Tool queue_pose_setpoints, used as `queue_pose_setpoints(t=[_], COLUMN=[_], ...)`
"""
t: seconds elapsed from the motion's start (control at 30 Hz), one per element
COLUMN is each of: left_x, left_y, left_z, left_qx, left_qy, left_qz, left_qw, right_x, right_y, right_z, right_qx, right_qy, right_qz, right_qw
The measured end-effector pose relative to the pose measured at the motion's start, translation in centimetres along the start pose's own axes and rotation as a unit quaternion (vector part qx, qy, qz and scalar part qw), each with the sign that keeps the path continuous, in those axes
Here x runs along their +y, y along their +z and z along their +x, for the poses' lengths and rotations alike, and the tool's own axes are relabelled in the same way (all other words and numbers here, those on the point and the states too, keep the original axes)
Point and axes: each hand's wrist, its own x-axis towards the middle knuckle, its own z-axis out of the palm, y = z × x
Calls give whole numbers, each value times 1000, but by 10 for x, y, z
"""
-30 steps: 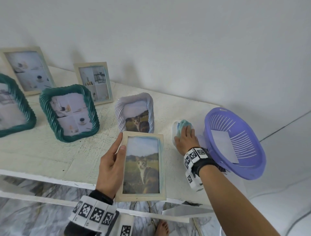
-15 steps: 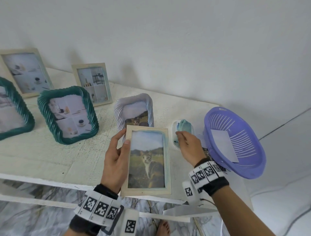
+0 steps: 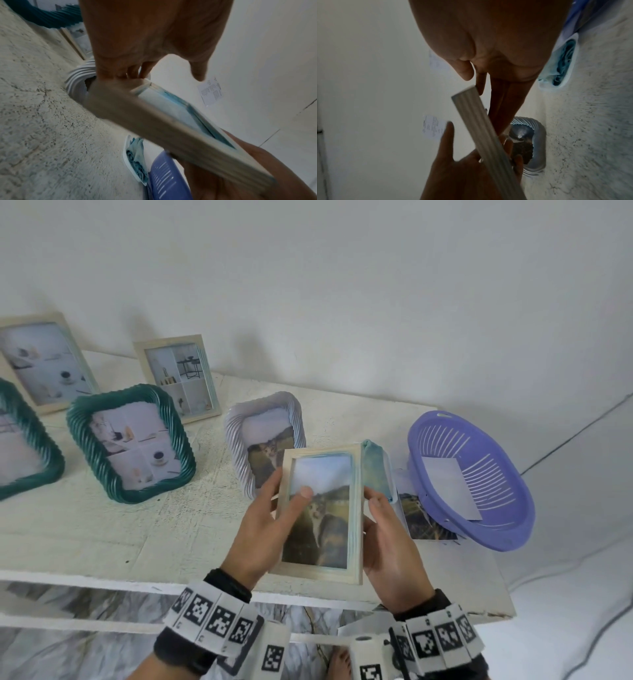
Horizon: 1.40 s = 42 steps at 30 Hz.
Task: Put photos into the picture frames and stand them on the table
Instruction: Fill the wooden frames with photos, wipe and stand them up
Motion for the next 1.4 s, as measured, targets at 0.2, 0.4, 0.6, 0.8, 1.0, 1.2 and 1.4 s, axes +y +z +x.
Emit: queue_pose_setpoints(t=[0.2,0.4,0.6,0.8,1.0,1.2,1.4], left_x=[7,10,11,12,13,13,36], left_y=[14,15,9,7,17,12,12], left_z=[-6,-10,-8,-4,-6,-8,3], left_qx=[-81,-124,-114,-103,-79,-44,-93], left_qy=[-38,-71,-87,-100,-63,-26,-124], left_qz=[-27,-145,-141,-113,-77,-100,-197], left_qw=[996,979,980,983,992,994,968], right_x=[2,10,4,-12,-19,-32,-48], right_y=[14,20,15,11,15,1,-22], right_z=[-18,-18,-17,-18,-28,-25,-14], right_qx=[-67,-77,-22,101,34,17,21], right_qy=[-73,-162,-238,-317,-170,-22,34], right_qz=[-150,-296,-464,-673,-432,-153,-52], right_qw=[984,938,853,661,885,988,998])
